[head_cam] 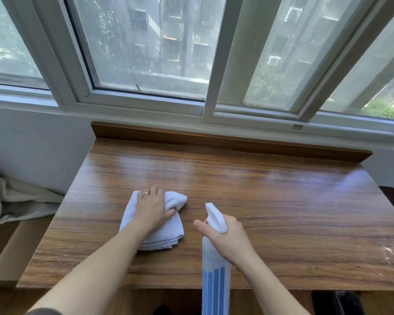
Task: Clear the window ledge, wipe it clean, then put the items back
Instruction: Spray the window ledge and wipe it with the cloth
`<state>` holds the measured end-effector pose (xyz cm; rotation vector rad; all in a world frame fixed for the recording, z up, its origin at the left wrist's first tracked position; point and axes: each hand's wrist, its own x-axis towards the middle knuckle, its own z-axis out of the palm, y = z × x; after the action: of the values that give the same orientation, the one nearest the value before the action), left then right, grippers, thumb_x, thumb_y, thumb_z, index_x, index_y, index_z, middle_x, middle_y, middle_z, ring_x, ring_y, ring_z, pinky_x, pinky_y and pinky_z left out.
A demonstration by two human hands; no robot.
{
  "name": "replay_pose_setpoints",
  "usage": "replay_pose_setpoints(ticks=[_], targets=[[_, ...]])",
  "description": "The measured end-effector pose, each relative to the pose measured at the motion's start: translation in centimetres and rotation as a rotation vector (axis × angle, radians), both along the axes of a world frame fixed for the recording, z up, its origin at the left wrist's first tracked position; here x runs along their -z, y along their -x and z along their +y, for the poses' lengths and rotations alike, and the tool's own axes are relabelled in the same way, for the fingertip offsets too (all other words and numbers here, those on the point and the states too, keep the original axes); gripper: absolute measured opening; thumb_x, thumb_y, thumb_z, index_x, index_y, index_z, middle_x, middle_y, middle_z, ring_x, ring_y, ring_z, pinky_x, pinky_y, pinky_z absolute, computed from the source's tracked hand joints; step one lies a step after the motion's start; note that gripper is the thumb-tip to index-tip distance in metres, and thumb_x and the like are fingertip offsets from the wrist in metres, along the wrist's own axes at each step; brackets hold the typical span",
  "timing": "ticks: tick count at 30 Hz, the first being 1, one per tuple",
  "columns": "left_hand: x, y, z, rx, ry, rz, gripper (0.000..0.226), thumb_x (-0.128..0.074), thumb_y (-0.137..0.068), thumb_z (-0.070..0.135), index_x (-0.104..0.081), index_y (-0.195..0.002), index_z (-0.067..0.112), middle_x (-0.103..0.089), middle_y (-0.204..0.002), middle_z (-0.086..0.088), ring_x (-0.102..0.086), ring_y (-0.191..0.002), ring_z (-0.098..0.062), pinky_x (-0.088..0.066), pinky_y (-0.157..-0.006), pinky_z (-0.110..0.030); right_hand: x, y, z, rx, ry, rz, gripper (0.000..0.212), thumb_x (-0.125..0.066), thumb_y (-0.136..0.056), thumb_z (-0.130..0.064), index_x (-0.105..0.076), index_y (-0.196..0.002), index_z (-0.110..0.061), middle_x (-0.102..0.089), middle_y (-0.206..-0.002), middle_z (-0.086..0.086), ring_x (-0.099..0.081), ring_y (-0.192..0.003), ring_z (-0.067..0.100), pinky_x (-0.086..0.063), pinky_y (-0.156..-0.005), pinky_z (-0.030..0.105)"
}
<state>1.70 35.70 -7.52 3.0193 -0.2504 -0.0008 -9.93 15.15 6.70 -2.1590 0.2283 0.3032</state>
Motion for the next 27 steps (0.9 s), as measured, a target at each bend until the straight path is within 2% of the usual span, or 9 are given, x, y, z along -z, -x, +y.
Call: replay_pose_setpoints(ticks=[2, 3, 8, 11, 14, 17, 20, 25, 27], targets=[[0.0, -1.0, -0.1, -0.003, -0.022, 0.035, 0.061, -0.078, -0.057, 0.057, -0.062, -0.084, 0.004, -0.061, -0.081, -0.014, -0.06, -0.075, -0.035, -0.048, -0.076, -0.046, 0.2, -0.1, 0.1, -0.001, -0.009, 0.002, 0.048, -0.07, -0.082, -0.058, -0.056, -0.068, -0.014, -0.051, -0.059, -0.009, -0.047, -0.056, 0.004, -0.04, -0.062, 0.027], [0.0, -1.1, -0.1, -0.002, -0.026, 0.044, 0.062, -0.08, -0.056, 0.056, -0.062, -0.084, 0.004, -0.061, -0.082, -0.015, -0.06, -0.076, -0.035, -0.048, -0.076, -0.046, 0.2, -0.1, 0.2, 0.001, -0.012, 0.0, 0.05, -0.07, -0.082, -0.058, -0.056, -0.07, -0.011, -0.051, -0.059, -0.009, -0.047, -0.056, 0.004, -0.039, -0.062, 0.027], [-0.3, 0.6, 0.5, 0.042, 0.034, -0.024, 0.062, -0.044, -0.058, 0.061, -0.061, -0.081, 0.007, -0.059, -0.077, -0.01, -0.058, -0.069, -0.033, -0.051, -0.074, -0.046, 0.5, -0.4, 0.6, 0.025, -0.007, 0.002, 0.052, -0.07, -0.081, -0.059, -0.062, -0.08, -0.008, -0.055, -0.064, -0.007, -0.05, -0.061, 0.006, -0.04, -0.063, 0.028], [-0.2, 2.9, 0.8, 0.097, 0.052, -0.074, 0.06, -0.046, -0.057, 0.059, -0.061, -0.085, 0.008, -0.058, -0.079, -0.008, -0.057, -0.071, -0.032, -0.043, -0.079, -0.043, 0.4, -0.5, 1.0, 0.019, -0.015, -0.012, 0.055, -0.07, -0.081, -0.059, -0.061, -0.08, -0.005, -0.053, -0.064, -0.006, -0.049, -0.06, 0.008, -0.04, -0.063, 0.03], [0.5, 5.7, 1.4, 0.138, 0.104, -0.073, 0.061, -0.052, -0.058, 0.058, -0.062, -0.096, 0.011, -0.06, -0.089, -0.005, -0.057, -0.082, -0.03, -0.032, -0.088, -0.04, 0.4, -0.2, 1.4, 0.015, -0.025, -0.014, 0.051, -0.069, -0.082, -0.057, -0.06, -0.077, -0.007, -0.052, -0.061, -0.007, -0.049, -0.058, 0.007, -0.04, -0.063, 0.029], [1.0, 8.8, 1.7, 0.152, 0.172, -0.079, 0.061, -0.057, -0.059, 0.057, -0.06, -0.102, 0.015, -0.06, -0.094, -0.001, -0.057, -0.089, -0.026, -0.031, -0.096, -0.041, 0.5, 0.4, 1.5, 0.012, -0.036, -0.01, 0.053, -0.07, -0.082, -0.057, -0.059, -0.075, -0.006, -0.05, -0.06, -0.008, -0.046, -0.057, 0.007, -0.038, -0.061, 0.029], [1.6, 11.3, 1.9, 0.151, 0.192, -0.096, 0.061, -0.059, -0.059, 0.056, -0.06, -0.104, 0.016, -0.059, -0.095, 0.001, -0.058, -0.09, -0.026, -0.03, -0.1, -0.044, 0.5, 0.9, 1.4, 0.014, -0.033, -0.005, 0.046, -0.07, -0.082, -0.057, -0.058, -0.07, -0.014, -0.05, -0.058, -0.009, -0.045, -0.055, 0.004, -0.037, -0.06, 0.026], [1.8, 11.0, 1.8, 0.14, 0.21, -0.129, 0.058, -0.056, -0.061, 0.057, -0.062, -0.101, 0.016, -0.06, -0.093, 0.001, -0.059, -0.088, -0.026, -0.031, -0.095, -0.04, 0.7, 1.6, 0.9, 0.02, -0.035, -0.005, 0.046, -0.069, -0.082, -0.057, -0.06, -0.073, -0.013, -0.053, -0.059, -0.009, -0.048, -0.056, 0.004, -0.04, -0.062, 0.027], [1.6, 9.8, 1.6, 0.123, 0.205, -0.154, 0.055, -0.054, -0.061, 0.057, -0.063, -0.098, 0.016, -0.06, -0.09, 0.001, -0.059, -0.085, -0.027, -0.031, -0.091, -0.038, 0.8, 1.7, 0.7, 0.019, -0.035, -0.012, 0.043, -0.069, -0.082, -0.058, -0.059, -0.068, -0.019, -0.053, -0.058, -0.01, -0.048, -0.055, 0.003, -0.04, -0.06, 0.025]])
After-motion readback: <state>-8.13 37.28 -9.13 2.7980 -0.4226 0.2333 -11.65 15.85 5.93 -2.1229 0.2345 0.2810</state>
